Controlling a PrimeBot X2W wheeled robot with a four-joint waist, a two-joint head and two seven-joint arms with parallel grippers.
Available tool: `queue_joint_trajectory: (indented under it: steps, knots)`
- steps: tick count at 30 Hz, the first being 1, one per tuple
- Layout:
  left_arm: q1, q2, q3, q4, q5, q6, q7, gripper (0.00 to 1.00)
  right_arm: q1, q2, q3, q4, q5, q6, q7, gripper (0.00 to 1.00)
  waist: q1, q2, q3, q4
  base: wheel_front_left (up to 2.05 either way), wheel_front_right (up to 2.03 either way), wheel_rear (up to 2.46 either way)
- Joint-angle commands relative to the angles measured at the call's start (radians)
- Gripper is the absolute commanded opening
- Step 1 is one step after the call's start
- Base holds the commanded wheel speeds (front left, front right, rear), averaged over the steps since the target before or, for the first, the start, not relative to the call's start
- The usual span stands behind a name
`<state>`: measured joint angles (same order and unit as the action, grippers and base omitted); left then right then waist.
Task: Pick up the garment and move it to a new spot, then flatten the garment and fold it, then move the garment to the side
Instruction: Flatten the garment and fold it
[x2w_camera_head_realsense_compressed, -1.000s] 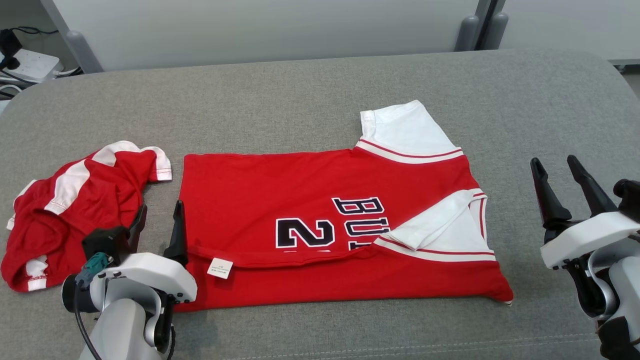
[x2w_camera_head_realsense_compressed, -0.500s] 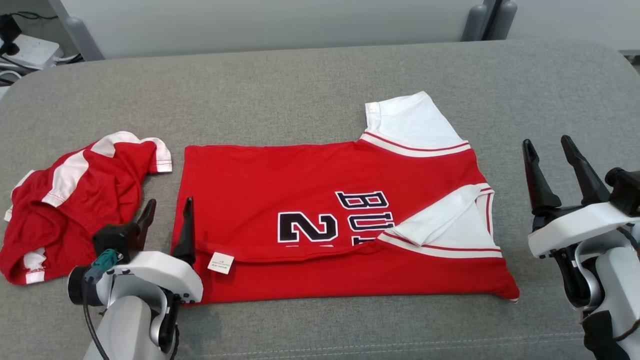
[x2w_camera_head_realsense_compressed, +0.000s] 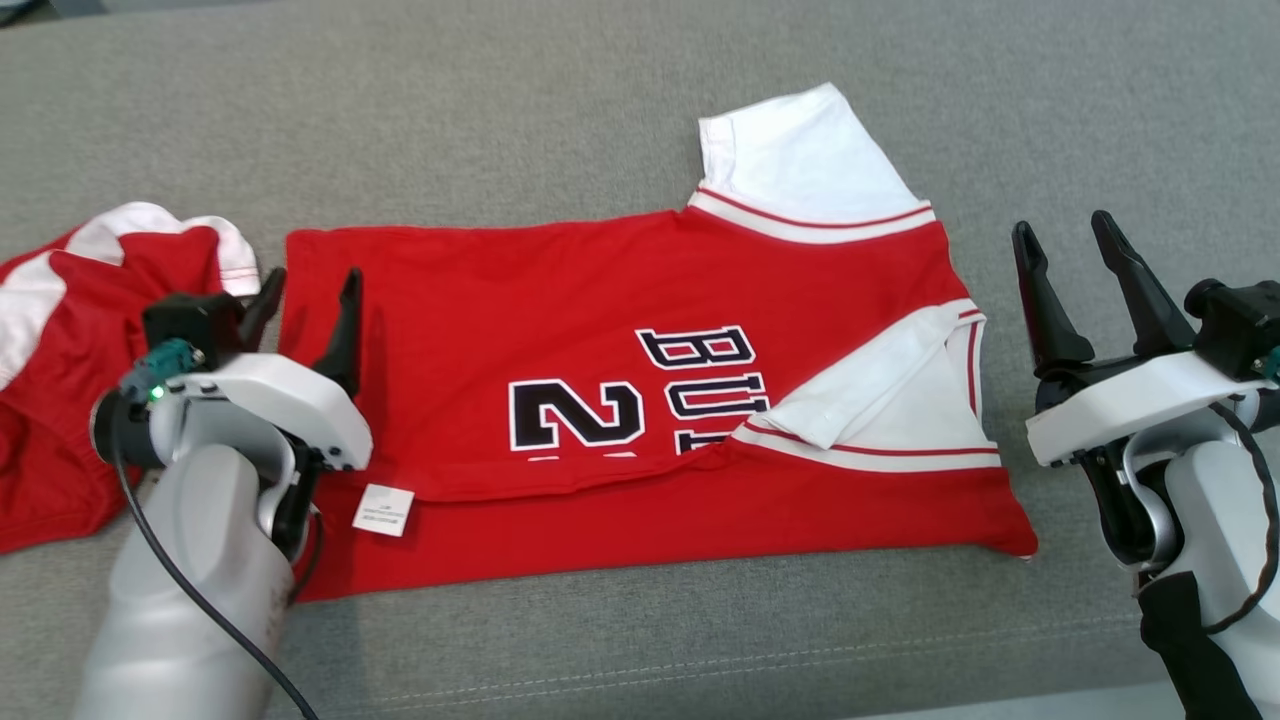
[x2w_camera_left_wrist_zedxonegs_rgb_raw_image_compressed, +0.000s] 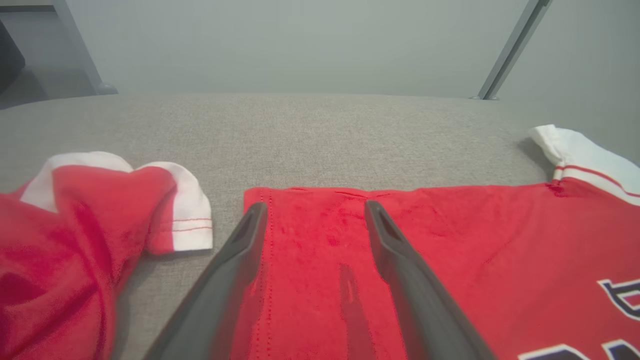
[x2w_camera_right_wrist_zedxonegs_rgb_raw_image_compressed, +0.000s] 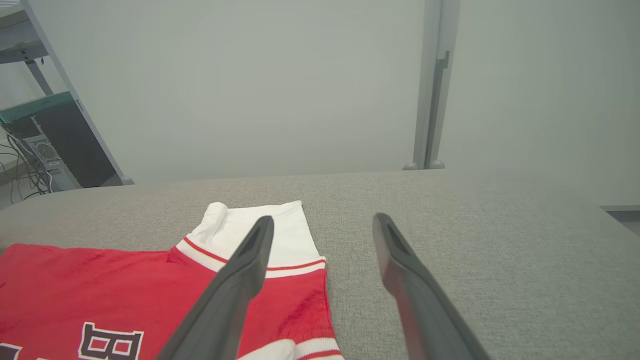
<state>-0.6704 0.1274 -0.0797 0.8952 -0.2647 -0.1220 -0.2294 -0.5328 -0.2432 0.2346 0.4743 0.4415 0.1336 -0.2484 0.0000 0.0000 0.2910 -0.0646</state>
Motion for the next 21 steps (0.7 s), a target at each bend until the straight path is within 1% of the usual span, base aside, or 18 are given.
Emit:
queue_joint_trajectory:
  steps: [1,10,17,21]
  knots:
    - [-0.066,0.057,0.014,0.011,-0.014,-0.004,0.005,1.0,-0.019,0.004,0.017,-0.017,0.014,-0.003,-0.013,1.0,0.0,0.0,0.05,-0.027,0.0,0.0,0.0]
    - [-0.181,0.11,0.009,0.121,-0.07,-0.008,0.033,1.0,-0.041,0.021,0.027,-0.026,0.023,-0.003,-0.013,1.0,0.0,0.0,0.119,-0.06,0.0,0.0,0.0]
    - [-0.229,0.137,0.003,0.175,-0.125,-0.008,0.026,1.0,-0.039,0.022,0.023,-0.027,0.025,-0.003,-0.013,1.0,0.0,0.0,0.138,-0.067,0.0,0.0,0.0]
    - [-0.243,0.144,-0.006,0.202,-0.136,-0.008,0.019,1.0,-0.035,0.025,0.024,-0.024,0.028,-0.003,-0.013,1.0,0.0,0.0,0.14,-0.067,0.0,0.0,0.0]
